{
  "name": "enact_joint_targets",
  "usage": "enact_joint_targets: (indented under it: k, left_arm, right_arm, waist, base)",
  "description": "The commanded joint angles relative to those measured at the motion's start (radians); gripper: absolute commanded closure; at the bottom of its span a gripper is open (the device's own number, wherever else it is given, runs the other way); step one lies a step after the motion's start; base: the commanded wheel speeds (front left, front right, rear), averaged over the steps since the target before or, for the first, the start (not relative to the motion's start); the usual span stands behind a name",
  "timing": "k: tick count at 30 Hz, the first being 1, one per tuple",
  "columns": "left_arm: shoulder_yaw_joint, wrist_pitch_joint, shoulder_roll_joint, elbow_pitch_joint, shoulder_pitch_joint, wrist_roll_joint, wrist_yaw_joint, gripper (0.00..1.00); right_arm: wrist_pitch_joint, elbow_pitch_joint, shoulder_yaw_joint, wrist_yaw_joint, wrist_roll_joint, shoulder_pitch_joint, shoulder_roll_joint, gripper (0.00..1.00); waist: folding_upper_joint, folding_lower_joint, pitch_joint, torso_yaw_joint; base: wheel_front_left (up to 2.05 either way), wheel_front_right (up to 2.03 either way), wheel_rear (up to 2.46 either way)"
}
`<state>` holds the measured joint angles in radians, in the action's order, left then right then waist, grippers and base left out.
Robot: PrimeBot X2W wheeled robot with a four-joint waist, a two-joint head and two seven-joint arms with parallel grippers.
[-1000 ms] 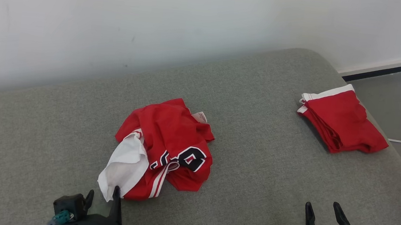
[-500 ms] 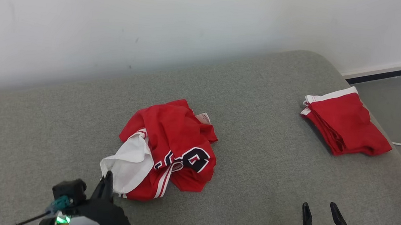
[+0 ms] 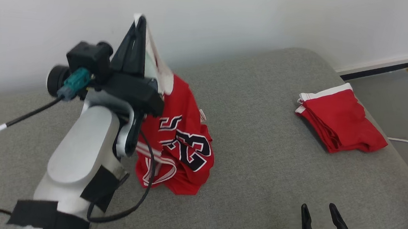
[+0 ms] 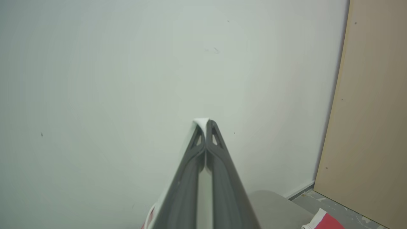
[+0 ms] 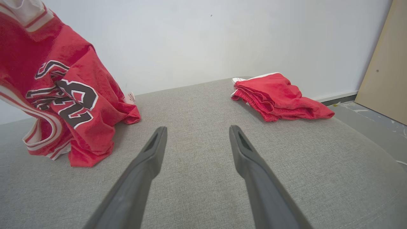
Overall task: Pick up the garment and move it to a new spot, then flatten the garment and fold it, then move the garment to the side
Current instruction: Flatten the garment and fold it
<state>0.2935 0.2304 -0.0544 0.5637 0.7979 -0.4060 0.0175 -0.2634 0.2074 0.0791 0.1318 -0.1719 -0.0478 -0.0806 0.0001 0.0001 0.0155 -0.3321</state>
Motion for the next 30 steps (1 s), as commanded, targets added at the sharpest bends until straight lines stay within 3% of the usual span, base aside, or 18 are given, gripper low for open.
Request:
enact_joint_targets:
  k: [1, 8, 17, 23, 27, 30]
  left_arm:
    - [0.016, 0.013, 0.003, -0.007, 0.062, 0.006, 0.0, 1.0]
    - [0.086, 0.033, 0.005, -0.071, 0.214, -0.081, 0.008, 1.0]
    - [0.225, 0.035, 0.004, -0.284, 0.317, -0.247, 0.053, 1.0]
    - [0.281, 0.035, 0.002, -0.244, 0.201, -0.286, 0.118, 1.0]
    - [0.261, 0.035, -0.002, -0.196, 0.048, -0.303, 0.142, 1.0]
    - [0.229, 0.035, -0.044, -0.173, -0.083, -0.322, 0.154, 1.0]
  right_arm:
    - [-0.001, 0.003, 0.002, -0.003, -0.003, 0.01, 0.001, 0.0]
    - [-0.001, 0.007, 0.007, -0.003, -0.002, 0.008, 0.0, 0.0]
    - [-0.001, 0.018, 0.029, -0.003, 0.002, 0.02, 0.006, 0.0]
    - [-0.001, 0.008, 0.019, -0.003, -0.007, 0.026, 0.011, 0.0]
    - [-0.001, -0.004, 0.004, -0.003, -0.008, 0.031, 0.013, 0.0]
    - [-0.001, -0.012, 0.001, -0.003, -0.004, 0.034, 0.015, 0.0]
  waist:
    - [-0.0001, -0.0001, 0.005, -0.02]
    - [-0.0001, -0.0001, 0.005, -0.042]
    - [-0.0001, -0.0001, 0.005, -0.033]
    - [-0.0001, -0.0001, 0.037, 0.018]
    - [-0.0001, -0.0001, 0.069, 0.066]
    - [-0.0001, -0.0001, 0.084, 0.101]
  base:
    - [0.0, 0.0, 0.0]
    - [0.0, 0.0, 0.0]
    - [0.0, 0.0, 0.0]
    - [0.0, 0.0, 0.0]
    - [0.0, 0.0, 0.0]
    - [0.0, 0.0, 0.0]
